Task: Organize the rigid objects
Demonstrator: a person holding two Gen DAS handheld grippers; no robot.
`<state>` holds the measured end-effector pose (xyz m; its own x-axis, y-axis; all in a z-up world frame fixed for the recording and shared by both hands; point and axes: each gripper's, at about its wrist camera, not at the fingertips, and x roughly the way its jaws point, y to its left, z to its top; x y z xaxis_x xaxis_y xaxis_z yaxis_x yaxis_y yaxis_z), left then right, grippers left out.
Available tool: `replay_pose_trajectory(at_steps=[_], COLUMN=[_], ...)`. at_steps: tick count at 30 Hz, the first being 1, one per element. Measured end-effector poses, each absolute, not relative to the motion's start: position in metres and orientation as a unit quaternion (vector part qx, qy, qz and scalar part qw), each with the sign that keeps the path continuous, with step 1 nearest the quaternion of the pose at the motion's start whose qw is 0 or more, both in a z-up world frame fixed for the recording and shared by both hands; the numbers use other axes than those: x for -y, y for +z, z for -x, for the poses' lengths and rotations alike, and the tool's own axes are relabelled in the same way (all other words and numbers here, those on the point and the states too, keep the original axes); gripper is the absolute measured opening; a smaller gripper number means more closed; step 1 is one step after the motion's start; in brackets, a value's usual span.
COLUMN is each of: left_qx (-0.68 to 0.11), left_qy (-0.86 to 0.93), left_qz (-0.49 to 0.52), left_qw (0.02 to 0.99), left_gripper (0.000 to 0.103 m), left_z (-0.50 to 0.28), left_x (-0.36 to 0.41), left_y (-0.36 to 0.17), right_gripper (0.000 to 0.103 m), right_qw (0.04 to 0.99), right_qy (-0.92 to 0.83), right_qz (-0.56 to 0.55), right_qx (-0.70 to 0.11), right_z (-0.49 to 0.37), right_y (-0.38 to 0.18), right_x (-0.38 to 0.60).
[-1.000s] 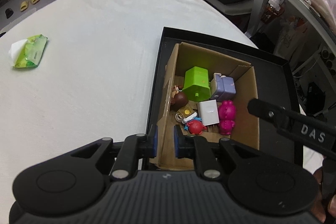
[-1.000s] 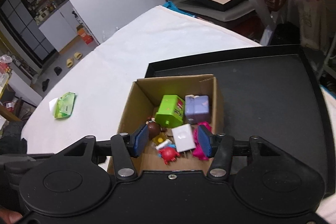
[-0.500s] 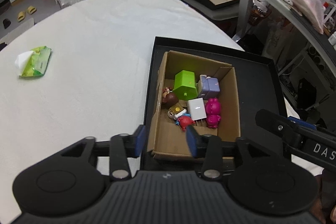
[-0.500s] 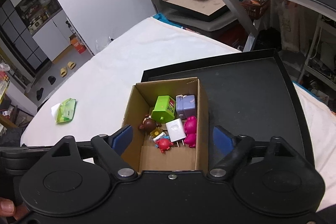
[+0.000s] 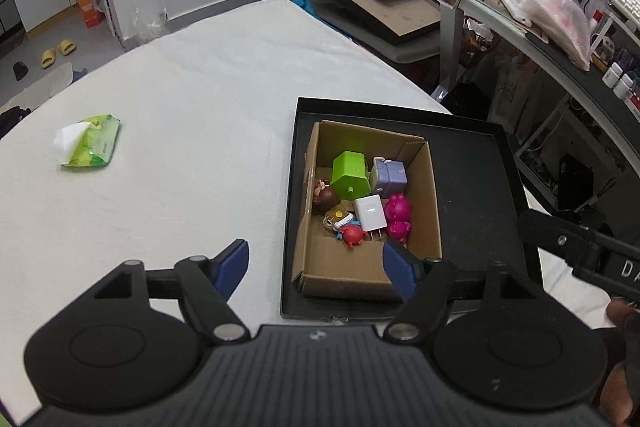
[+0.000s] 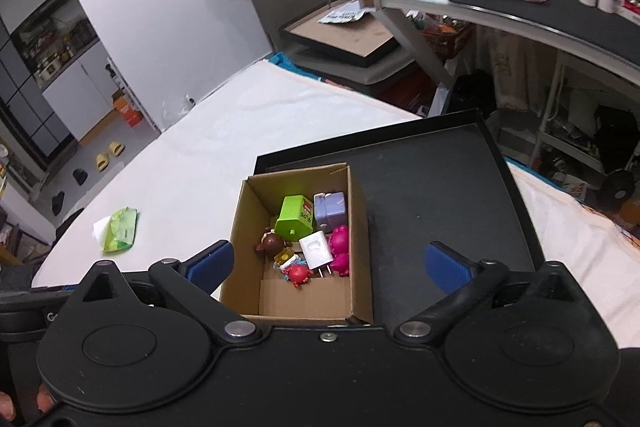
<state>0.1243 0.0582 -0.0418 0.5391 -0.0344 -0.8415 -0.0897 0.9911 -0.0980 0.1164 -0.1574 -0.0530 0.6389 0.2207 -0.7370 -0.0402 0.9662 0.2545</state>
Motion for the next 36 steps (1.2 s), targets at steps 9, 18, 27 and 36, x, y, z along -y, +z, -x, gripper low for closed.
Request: replay_pose_trajectory(at_steps=[9, 18, 27, 36], left_qx=[-0.464, -0.446, -0.43, -0.412], left_qy=[0.012, 0.016, 0.025, 0.024], left_qz=[0.052, 0.053, 0.04, 0.031], left_qw=[0.884, 0.893, 0.902, 0.91], left_gripper=[0.082, 0.088, 0.092, 0.092], left_z=[-0.097, -0.068, -0.038, -0.015], left_x=[-0.056, -0.057, -0.053, -0.046], left_y=[-0.022, -0.006, 0.009, 0.024], right_gripper=[0.103, 0.103, 0.103, 0.103], right_qw=[0.906, 0.911, 0.917, 0.923], right_qy=[0.05, 0.035, 0.044, 0.062], right_qz=[-0.098, -0.081, -0.069, -0.063], right_qx=[-0.409, -0.403, -0.39, -0.374], right_z=[-0.088, -0.062, -0.039, -0.015], right_y=[-0.036, -0.026, -0.011, 0.003], right_x=[0.164, 0.165, 0.165, 0.166])
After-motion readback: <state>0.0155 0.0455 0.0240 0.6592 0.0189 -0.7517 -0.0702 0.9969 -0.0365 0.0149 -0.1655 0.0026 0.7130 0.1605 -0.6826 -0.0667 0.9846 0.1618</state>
